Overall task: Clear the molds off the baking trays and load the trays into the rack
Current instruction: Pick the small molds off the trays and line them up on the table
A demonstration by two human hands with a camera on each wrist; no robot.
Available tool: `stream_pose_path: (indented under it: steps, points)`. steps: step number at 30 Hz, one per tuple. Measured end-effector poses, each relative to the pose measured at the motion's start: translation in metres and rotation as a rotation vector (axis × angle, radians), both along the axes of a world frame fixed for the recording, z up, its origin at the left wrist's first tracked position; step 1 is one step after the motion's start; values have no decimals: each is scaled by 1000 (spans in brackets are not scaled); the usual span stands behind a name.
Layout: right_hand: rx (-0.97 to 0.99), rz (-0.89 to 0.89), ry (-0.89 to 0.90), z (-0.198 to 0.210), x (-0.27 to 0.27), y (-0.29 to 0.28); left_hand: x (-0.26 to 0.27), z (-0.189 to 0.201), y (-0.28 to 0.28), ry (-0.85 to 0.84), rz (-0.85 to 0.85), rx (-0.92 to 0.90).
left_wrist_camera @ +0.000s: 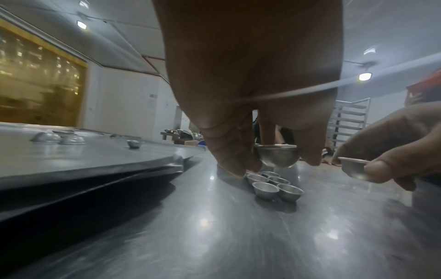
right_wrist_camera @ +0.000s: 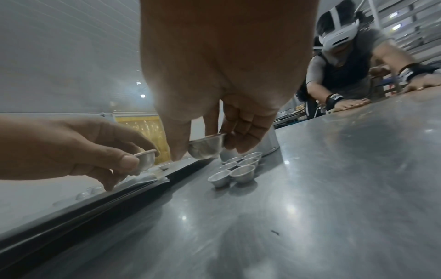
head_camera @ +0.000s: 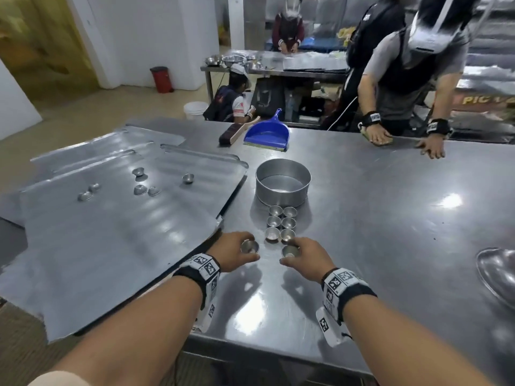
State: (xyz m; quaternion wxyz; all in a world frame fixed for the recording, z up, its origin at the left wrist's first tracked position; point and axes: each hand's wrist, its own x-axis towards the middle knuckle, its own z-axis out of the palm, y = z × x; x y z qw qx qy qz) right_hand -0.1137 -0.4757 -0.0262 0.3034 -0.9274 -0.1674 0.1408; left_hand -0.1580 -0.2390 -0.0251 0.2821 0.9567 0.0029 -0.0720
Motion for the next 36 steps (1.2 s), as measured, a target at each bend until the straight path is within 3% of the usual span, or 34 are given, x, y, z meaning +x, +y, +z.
stream_pose_path:
  steps: [11,27,36]
  points:
    - [-25,-188,75,-23,7,-21,39,-35,-24,46,-63,38]
    - [-39,-173,151,-55,27,14,66,-75,-14,114,-136,-45]
    - [-9,-216,113,-64,25,14,62,-82,-13,132,-44,-102]
